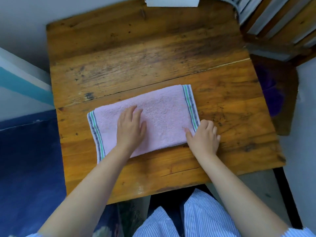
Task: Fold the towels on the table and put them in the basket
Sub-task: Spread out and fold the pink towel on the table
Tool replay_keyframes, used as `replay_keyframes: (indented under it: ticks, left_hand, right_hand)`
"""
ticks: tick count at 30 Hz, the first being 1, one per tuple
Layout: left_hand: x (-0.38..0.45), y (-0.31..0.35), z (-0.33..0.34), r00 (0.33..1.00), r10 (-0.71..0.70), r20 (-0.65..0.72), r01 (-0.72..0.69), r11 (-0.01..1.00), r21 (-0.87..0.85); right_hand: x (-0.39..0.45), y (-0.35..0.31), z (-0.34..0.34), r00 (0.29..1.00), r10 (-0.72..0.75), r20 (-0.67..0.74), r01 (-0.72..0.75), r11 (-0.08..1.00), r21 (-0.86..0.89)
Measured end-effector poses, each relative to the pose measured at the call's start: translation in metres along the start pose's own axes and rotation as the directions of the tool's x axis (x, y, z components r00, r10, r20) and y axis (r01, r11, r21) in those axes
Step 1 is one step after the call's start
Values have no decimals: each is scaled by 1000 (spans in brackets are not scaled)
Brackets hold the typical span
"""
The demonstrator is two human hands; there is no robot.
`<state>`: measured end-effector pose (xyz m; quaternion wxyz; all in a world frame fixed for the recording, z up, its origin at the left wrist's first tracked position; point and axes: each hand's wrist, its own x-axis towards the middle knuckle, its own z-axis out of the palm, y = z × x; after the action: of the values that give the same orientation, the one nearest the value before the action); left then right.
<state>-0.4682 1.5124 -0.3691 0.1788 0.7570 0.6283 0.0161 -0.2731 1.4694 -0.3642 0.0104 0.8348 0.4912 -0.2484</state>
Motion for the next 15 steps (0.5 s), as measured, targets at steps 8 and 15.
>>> replay_keyframes:
  ticks: [8,15]
  left_hand:
    - [111,88,-10,940,69,334,-85,996,35]
    - [151,112,-21,854,81,514,-97,995,4]
  right_hand:
    - [15,-15,-7,957,190,218,-248,928,277]
    - [34,-3,-22,921,193,340,-310,889,337]
